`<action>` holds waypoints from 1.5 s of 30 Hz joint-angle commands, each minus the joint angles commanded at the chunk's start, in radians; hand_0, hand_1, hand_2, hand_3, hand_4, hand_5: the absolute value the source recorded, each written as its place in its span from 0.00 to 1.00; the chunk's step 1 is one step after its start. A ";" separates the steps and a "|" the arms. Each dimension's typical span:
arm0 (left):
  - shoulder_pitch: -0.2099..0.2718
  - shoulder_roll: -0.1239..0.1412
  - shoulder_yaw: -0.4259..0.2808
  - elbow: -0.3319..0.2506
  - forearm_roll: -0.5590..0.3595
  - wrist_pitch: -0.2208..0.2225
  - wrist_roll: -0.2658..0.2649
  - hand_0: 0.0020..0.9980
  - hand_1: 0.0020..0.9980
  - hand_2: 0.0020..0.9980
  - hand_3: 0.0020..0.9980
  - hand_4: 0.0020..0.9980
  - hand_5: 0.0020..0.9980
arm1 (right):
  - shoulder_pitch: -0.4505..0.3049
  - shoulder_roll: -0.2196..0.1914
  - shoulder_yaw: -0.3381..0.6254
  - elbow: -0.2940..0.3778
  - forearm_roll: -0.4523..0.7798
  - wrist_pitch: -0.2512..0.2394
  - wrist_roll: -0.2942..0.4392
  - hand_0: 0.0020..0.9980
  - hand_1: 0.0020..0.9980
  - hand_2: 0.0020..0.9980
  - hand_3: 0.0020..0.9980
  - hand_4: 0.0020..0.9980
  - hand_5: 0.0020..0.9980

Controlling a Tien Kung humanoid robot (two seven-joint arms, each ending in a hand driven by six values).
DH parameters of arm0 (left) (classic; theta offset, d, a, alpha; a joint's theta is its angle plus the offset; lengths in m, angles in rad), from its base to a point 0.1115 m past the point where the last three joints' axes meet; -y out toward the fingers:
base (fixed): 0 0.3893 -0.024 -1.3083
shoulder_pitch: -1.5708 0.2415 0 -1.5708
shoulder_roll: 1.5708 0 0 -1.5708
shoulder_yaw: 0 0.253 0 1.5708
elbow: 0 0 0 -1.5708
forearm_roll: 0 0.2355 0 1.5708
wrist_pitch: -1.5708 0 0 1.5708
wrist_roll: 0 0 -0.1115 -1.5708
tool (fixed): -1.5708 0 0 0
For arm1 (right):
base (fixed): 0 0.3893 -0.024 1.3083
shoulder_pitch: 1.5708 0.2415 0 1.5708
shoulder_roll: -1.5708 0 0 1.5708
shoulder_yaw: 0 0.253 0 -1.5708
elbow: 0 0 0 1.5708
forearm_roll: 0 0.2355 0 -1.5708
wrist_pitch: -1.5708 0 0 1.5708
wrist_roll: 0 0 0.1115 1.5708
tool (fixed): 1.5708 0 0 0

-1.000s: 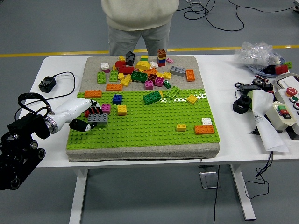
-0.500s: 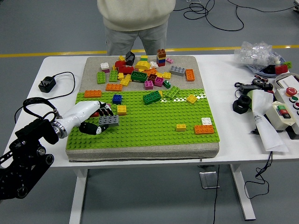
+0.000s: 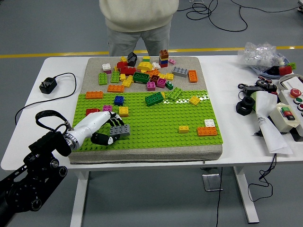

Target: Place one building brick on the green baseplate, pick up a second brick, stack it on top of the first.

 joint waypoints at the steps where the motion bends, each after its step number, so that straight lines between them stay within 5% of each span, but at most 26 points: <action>1: 0.002 -0.005 0.000 0.007 0.003 0.003 0.000 0.64 0.57 0.50 0.50 0.46 0.00 | 0.000 0.000 0.000 0.000 0.001 0.000 0.000 0.76 0.69 0.74 0.70 0.95 0.68; 15: 0.000 -0.029 0.001 0.044 0.022 0.014 -0.010 0.68 0.59 0.51 0.51 0.48 0.00 | 0.001 0.003 -0.004 0.000 0.009 -0.001 -0.001 0.76 0.69 0.74 0.70 0.95 0.68; 16: -0.001 -0.029 0.001 0.044 0.022 0.013 -0.011 0.80 0.65 0.53 0.56 0.57 0.00 | 0.001 0.004 -0.004 0.000 0.010 -0.001 -0.001 0.76 0.69 0.74 0.70 0.95 0.68; 21: -0.003 -0.031 0.000 0.046 0.023 0.010 -0.017 0.80 0.65 0.53 0.56 0.57 0.00 | 0.002 0.005 -0.004 0.000 0.011 -0.001 -0.001 0.76 0.69 0.74 0.70 0.95 0.68; 22: -0.004 -0.030 0.000 0.046 0.022 0.010 -0.017 0.83 0.72 0.56 0.61 0.67 0.00 | 0.002 0.005 -0.004 0.000 0.011 -0.001 -0.002 0.76 0.69 0.74 0.70 0.95 0.68; 45: -0.015 -0.028 0.000 0.055 0.027 0.010 -0.015 0.87 0.74 0.61 0.67 0.76 0.01 | 0.001 0.008 -0.007 0.000 0.018 -0.003 -0.001 0.76 0.69 0.74 0.70 0.95 0.68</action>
